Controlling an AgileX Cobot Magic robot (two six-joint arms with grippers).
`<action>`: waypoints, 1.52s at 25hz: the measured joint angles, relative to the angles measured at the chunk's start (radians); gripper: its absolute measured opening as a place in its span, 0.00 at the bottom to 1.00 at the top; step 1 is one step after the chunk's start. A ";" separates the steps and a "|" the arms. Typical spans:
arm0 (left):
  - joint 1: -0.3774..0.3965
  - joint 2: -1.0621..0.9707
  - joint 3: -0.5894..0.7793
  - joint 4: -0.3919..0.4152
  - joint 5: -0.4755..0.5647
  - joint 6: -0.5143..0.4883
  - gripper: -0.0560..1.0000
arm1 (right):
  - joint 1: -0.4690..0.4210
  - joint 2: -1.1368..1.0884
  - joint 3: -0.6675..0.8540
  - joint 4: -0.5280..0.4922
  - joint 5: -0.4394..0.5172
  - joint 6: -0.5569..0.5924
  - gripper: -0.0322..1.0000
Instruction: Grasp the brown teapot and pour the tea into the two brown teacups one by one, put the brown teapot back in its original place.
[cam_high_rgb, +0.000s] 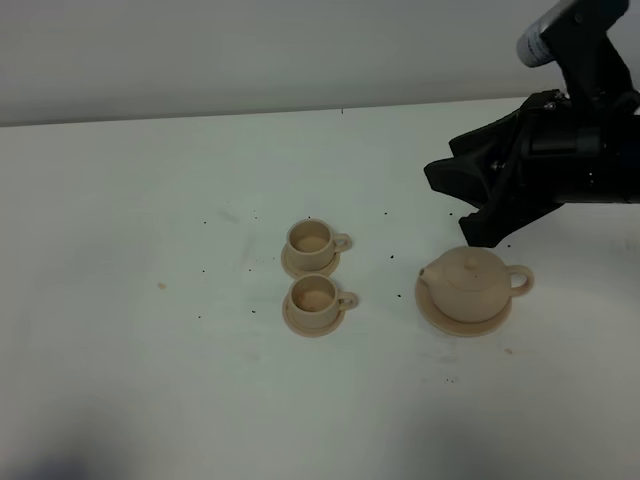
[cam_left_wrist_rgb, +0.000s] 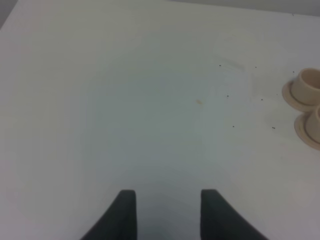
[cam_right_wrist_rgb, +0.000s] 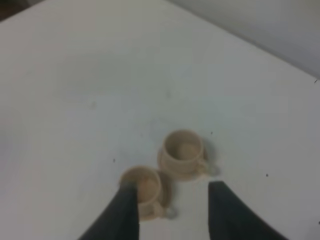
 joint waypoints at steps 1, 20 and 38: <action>0.000 0.000 0.000 0.000 0.000 0.000 0.36 | 0.000 0.017 -0.029 -0.074 0.031 0.056 0.36; 0.000 0.000 0.000 0.000 0.000 0.000 0.36 | 0.000 0.319 -0.192 -0.697 0.143 0.240 0.36; 0.000 0.000 0.000 0.000 0.000 0.000 0.36 | -0.084 0.463 -0.414 -0.732 0.460 -0.122 0.30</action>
